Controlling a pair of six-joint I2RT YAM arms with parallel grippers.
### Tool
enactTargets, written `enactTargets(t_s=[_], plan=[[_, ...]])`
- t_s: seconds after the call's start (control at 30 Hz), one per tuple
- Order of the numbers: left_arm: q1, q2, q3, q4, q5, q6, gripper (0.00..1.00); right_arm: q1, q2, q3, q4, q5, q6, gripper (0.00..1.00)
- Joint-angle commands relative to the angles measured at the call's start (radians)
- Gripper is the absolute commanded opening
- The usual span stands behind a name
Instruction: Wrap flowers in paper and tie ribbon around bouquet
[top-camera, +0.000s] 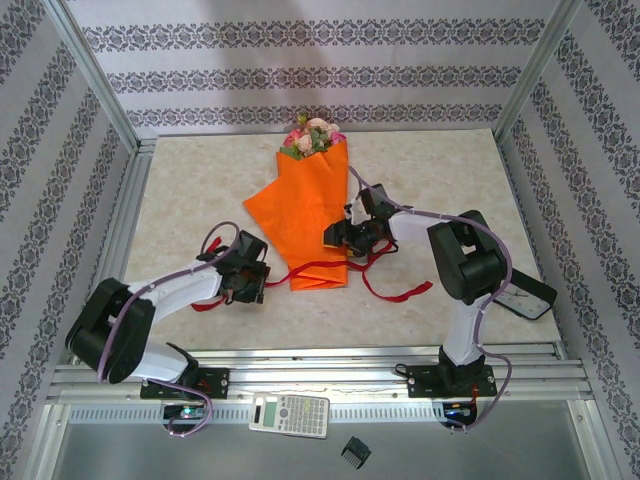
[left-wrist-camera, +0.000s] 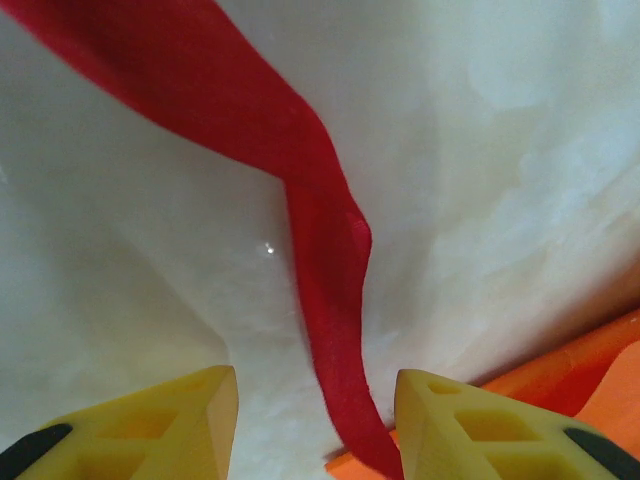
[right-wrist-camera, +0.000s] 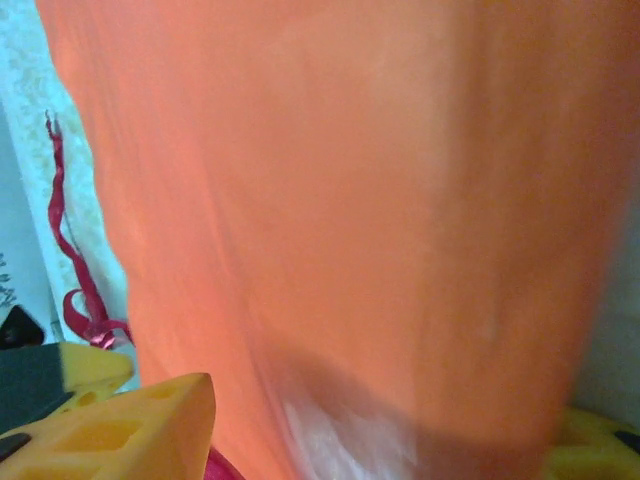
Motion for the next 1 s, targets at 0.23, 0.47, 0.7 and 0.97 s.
enactTargets(t_s=[0.23,0.47,0.7,0.97], plan=[[-0.012,0.189,-0.072,0.334,0.087,0.013,0.19,0.029,0.041,-0.028,0.126,-0.016,0.111,0.15],[-0.015,0.086,0.006,0.195,0.253,0.3,0.0,0.005,-0.011,0.006,0.137,0.048,0.144,0.0],[0.008,-0.032,-0.127,0.046,0.31,0.446,0.0,0.007,0.022,0.067,0.174,0.029,0.215,0.0],[0.074,0.067,-0.073,0.096,0.287,0.479,0.0,-0.017,-0.046,0.116,0.081,0.026,0.224,0.0]])
